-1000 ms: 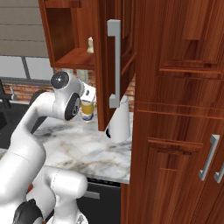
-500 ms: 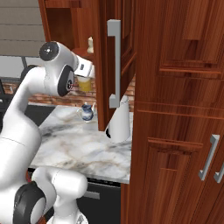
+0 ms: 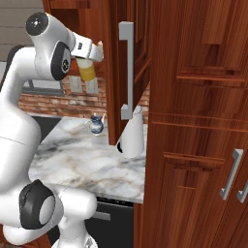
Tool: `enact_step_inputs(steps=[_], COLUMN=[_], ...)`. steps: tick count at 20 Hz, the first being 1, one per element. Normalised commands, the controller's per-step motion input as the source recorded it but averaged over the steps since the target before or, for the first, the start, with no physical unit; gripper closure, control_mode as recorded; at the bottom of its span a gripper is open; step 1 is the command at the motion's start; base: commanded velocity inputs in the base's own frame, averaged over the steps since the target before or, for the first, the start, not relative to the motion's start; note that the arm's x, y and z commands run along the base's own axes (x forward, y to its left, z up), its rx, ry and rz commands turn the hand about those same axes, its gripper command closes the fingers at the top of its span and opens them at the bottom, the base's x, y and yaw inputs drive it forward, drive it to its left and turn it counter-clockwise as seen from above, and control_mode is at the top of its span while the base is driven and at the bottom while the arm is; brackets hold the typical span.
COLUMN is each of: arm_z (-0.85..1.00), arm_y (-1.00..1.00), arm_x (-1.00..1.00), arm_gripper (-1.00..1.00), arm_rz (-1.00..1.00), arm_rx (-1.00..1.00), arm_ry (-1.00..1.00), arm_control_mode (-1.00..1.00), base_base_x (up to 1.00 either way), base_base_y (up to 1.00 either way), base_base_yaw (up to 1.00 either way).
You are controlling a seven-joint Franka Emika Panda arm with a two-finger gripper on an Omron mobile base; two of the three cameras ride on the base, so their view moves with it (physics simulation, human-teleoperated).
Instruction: Pick the mustard and condiment bottle from the counter and place them in the cabinet.
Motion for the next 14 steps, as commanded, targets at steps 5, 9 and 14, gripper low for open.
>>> enact_step_inputs(steps=[5, 9, 14], arm_z=[0.07, 0.24, 0.16], arm_y=[0.01, 0.03, 0.12], arm_x=[-0.04, 0.15, 0.32], arm_gripper=[1.00, 1.00, 1.00], arm_rz=[0.02, 0.08, 0.07], arm_rx=[0.00, -0.03, -0.06], arm_ry=[-0.13, -0.04, -0.03], arm_control_mode=[-1.00, -1.00, -1.00], base_base_x=[0.00, 0.00, 0.00], base_base_y=[0.00, 0.00, 0.00], base_base_yaw=[0.00, 0.00, 0.00])
